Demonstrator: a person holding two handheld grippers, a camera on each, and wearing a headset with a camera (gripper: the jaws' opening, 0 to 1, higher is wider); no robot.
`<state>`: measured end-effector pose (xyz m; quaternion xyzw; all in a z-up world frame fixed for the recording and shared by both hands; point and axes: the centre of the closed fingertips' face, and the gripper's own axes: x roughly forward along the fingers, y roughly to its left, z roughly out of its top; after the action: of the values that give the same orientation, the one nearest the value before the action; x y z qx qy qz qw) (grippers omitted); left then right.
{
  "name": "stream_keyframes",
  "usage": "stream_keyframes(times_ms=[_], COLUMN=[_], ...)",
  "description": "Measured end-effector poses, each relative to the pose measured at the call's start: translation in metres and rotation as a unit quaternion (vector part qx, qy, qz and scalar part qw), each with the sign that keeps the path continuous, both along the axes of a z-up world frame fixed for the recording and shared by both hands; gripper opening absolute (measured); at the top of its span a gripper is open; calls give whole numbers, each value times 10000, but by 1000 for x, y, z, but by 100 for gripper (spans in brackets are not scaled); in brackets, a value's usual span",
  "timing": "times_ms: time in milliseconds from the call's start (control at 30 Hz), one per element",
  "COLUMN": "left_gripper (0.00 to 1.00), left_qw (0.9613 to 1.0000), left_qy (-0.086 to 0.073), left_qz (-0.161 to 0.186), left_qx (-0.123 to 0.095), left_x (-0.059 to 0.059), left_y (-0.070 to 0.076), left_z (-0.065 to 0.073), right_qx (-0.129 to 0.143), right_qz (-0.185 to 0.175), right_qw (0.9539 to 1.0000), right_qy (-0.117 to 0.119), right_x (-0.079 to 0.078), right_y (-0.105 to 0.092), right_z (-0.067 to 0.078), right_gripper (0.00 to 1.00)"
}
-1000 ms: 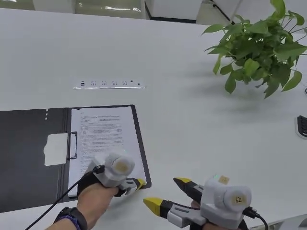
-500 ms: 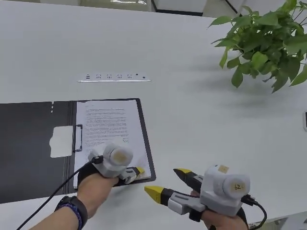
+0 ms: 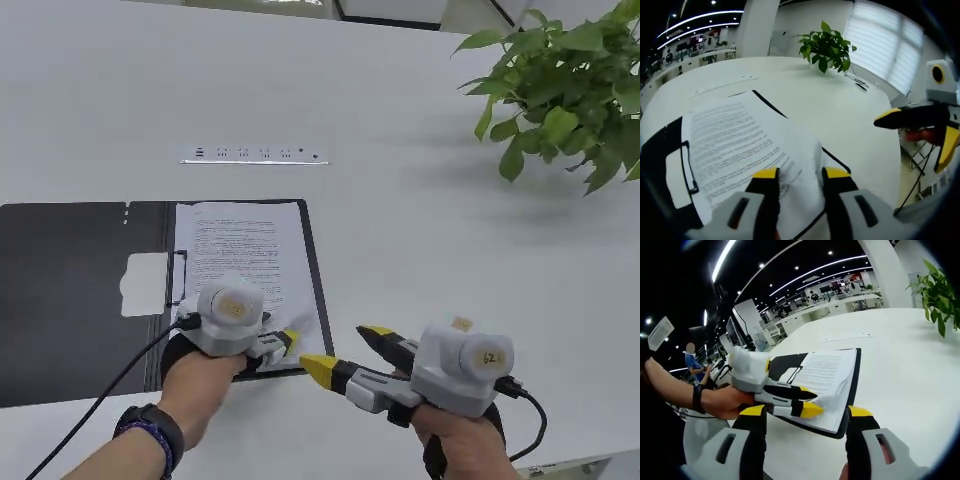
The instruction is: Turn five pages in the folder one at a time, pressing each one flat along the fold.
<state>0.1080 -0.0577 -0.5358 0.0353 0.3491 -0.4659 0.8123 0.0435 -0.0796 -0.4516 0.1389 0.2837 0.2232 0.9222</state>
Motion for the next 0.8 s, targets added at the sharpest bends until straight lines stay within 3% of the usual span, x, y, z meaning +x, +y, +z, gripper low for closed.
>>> stream_keyframes(times_ms=[200, 267, 400, 600, 800], left_gripper=[34, 32, 29, 27, 28], left_qw=[9999, 9999, 9998, 9993, 9993], left_qy=[41, -20, -39, -22, -17], left_qz=[151, 123, 193, 334, 326], left_qx=[-58, -7, -79, -181, -173], left_x=[4, 2, 2, 0, -4], left_y=[4, 5, 8, 14, 19], left_z=[2, 3, 5, 7, 8], right_qx=[167, 238, 555, 935, 1423], right_qz=[8, -27, -215, -485, -533], right_qw=[9999, 9997, 9982, 9939, 9869], right_qy=[-4, 13, -9, 330, 537], right_x=[11, 18, 37, 68, 89], right_y=[6, 5, 2, 4, 20], right_z=[-2, -4, -6, -32, -42], right_gripper=[61, 60, 56, 51, 44])
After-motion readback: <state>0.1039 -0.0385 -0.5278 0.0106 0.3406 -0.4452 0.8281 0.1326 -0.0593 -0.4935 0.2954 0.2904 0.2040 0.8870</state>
